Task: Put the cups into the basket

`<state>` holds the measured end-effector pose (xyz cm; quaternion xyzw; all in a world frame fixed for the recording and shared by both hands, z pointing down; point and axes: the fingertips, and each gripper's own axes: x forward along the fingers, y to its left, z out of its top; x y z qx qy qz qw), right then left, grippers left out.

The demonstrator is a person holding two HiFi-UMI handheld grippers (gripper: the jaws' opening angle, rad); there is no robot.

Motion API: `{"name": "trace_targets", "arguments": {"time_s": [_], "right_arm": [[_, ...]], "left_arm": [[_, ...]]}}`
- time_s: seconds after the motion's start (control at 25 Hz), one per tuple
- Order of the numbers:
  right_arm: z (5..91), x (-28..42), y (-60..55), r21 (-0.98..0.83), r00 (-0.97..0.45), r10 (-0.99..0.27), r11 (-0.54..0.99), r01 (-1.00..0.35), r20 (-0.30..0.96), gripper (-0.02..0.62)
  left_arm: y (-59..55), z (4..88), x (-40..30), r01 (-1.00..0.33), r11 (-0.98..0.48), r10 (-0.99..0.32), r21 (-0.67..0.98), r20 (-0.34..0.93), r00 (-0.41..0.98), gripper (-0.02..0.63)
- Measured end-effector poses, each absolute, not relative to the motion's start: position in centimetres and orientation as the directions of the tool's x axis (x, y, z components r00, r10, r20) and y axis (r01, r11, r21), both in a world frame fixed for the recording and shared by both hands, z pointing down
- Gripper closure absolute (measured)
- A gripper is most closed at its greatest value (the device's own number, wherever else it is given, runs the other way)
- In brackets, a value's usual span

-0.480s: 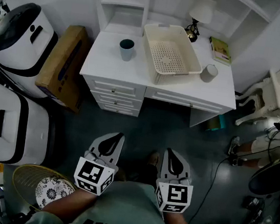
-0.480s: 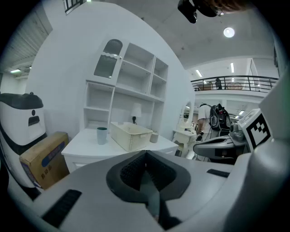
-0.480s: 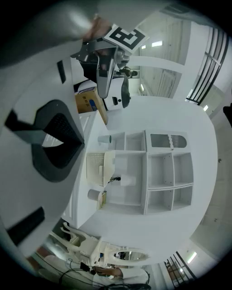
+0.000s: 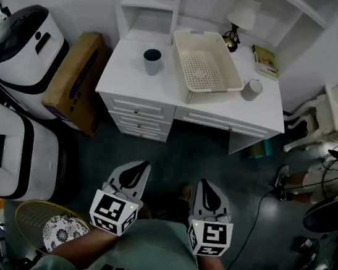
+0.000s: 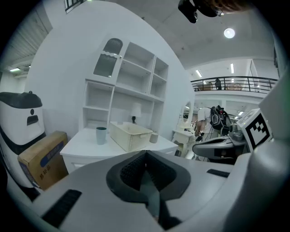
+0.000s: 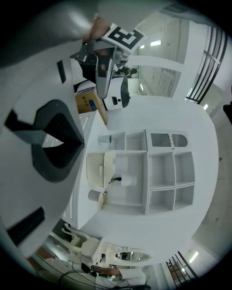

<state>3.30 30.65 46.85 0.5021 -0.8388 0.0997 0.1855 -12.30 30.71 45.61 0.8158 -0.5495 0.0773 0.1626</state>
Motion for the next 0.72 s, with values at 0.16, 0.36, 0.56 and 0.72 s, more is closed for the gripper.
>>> {"name": "trace_targets", "arguments": {"time_s": [0.16, 0.36, 0.56, 0.72], "right_arm": [[46.9, 3.1, 30.1, 0.028, -0.429, -0.802, 0.483, -0.875, 0.416, 0.583], [46.4, 3.4, 28.5, 0.028, -0.436, -0.801, 0.488, -0.872, 0.41, 0.583], [45.7, 3.8, 26.6, 0.018, -0.447, -0.803, 0.493, -0.87, 0.394, 0.581], [45.4, 4.0, 24.7, 0.014, -0.469, -0.794, 0.514, -0.858, 0.387, 0.582]], "left_arm": [[30.2, 45.8, -12.2, -0.921, -0.342, -0.871, 0.186, 0.306, 0.385, 0.598], [28.8, 45.4, -11.8, -0.922, -0.336, -0.875, 0.191, 0.3, 0.381, 0.598], [27.4, 44.9, -11.6, -0.929, -0.32, -0.882, 0.188, 0.3, 0.364, 0.598], [25.9, 44.5, -11.3, -0.937, -0.299, -0.891, 0.181, 0.299, 0.342, 0.598]]}}
